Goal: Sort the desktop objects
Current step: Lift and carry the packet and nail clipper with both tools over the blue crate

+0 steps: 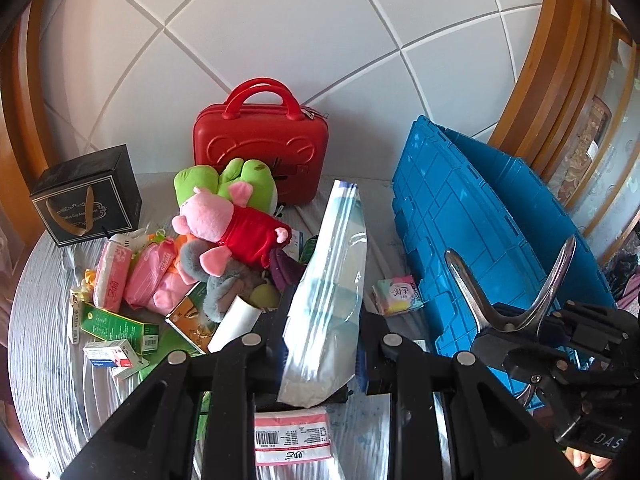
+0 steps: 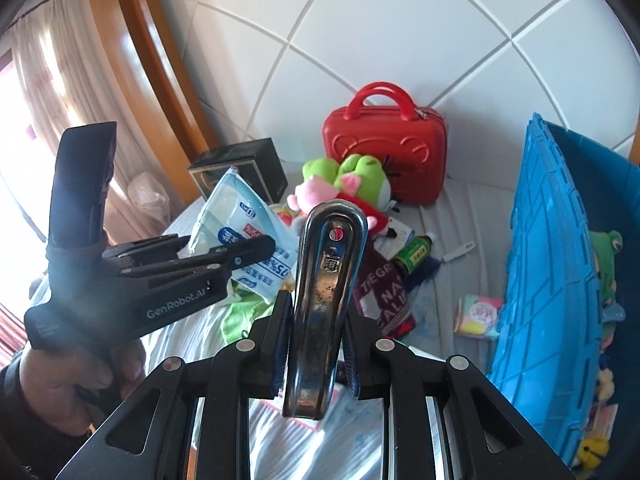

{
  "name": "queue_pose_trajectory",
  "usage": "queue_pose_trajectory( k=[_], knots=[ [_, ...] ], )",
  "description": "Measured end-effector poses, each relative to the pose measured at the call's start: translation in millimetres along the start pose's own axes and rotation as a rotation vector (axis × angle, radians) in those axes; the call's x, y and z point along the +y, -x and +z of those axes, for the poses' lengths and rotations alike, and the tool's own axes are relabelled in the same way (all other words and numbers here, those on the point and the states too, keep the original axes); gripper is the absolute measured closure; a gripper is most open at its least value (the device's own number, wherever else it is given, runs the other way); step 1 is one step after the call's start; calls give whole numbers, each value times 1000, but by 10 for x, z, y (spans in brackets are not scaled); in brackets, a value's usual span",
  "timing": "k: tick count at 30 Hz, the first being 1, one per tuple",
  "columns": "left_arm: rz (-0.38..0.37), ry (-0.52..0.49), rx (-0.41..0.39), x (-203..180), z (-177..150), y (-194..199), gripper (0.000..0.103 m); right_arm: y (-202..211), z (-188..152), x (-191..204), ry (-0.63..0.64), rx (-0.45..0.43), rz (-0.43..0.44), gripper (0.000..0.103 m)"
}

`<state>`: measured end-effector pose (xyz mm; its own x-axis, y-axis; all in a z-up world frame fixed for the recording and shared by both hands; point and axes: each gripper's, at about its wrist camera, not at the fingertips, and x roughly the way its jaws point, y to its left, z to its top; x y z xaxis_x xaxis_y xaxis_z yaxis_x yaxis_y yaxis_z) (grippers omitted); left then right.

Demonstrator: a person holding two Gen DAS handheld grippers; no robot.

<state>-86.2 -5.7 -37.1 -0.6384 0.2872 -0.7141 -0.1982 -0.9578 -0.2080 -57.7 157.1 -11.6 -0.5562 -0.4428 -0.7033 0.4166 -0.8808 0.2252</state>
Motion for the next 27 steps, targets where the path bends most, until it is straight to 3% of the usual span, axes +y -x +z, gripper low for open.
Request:
queue_pose_trajectory(
  k=[10, 27],
  knots=[
    [-6, -37, -27, -502, 187, 68, 79, 415, 50, -355, -22, -59, 13, 80],
    [-79, -139, -53, -1616, 475, 0, 79, 1180, 12, -1210, -112, -162, -44, 80]
  ],
)
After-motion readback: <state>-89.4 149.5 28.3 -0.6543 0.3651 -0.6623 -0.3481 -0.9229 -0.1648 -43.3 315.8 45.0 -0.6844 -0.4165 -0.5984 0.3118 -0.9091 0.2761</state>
